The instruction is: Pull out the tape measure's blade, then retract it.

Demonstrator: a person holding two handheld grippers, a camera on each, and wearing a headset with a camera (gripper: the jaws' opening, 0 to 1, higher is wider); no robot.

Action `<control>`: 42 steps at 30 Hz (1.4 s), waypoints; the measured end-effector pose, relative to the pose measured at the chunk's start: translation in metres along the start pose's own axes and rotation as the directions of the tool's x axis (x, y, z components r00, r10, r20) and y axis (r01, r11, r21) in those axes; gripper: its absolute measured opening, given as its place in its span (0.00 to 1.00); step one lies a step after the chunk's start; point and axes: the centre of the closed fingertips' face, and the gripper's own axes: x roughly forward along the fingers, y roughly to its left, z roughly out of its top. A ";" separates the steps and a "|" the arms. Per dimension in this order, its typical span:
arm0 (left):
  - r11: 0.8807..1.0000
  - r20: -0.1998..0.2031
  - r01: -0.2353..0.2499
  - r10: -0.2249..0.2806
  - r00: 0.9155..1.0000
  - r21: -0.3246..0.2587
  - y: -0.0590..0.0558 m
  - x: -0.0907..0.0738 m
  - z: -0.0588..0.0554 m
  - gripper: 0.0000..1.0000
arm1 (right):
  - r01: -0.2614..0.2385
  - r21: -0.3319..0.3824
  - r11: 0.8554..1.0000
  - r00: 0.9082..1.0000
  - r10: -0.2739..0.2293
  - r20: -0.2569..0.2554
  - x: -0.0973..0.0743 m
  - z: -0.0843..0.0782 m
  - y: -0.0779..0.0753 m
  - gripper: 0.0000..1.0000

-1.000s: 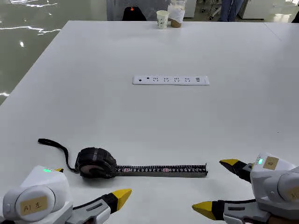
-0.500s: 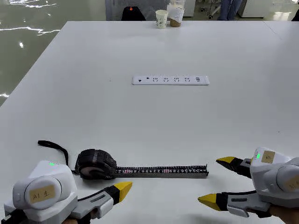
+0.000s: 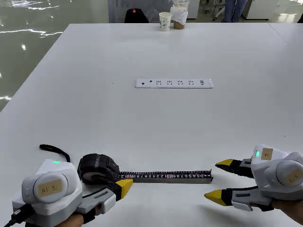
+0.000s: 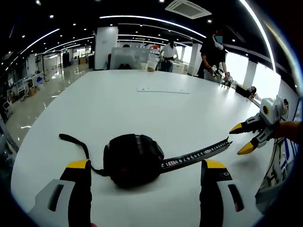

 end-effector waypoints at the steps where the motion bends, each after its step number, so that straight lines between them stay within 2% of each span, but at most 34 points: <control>1: 1.000 0.001 -0.004 0.004 1.000 -0.003 0.001 0.001 0.001 0.91 | -0.004 -0.003 1.000 1.000 0.004 -0.004 0.001 0.000 -0.002 0.42; 5: 1.000 0.002 -0.015 0.015 1.000 -0.010 0.003 0.004 0.003 0.85 | -0.018 -0.019 1.000 1.000 0.018 -0.012 0.003 -0.002 -0.006 0.38; 10: 0.999 -0.015 -0.036 0.036 0.999 -0.030 0.007 0.007 0.002 0.76 | -0.048 -0.051 0.998 0.998 0.046 -0.030 0.008 -0.006 -0.008 0.31; 21: 0.995 -0.030 -0.086 0.085 0.996 -0.042 0.017 0.014 0.003 0.67 | -0.092 -0.093 0.991 0.995 0.087 -0.055 0.018 -0.010 -0.011 0.23; 26: 0.995 -0.034 -0.088 0.086 0.996 -0.055 0.018 0.018 0.004 0.60 | -0.109 -0.098 0.989 0.992 0.103 -0.066 0.022 -0.012 -0.012 0.19; 34: 0.994 -0.043 -0.095 0.093 0.995 -0.060 0.020 0.025 0.006 0.57 | -0.124 -0.095 0.988 0.990 0.117 -0.075 0.025 -0.012 -0.013 0.15; 42: 0.992 -0.060 -0.113 0.109 0.992 -0.057 0.021 0.030 0.004 0.58 | -0.130 -0.093 0.987 0.989 0.123 -0.084 0.025 -0.013 -0.015 0.13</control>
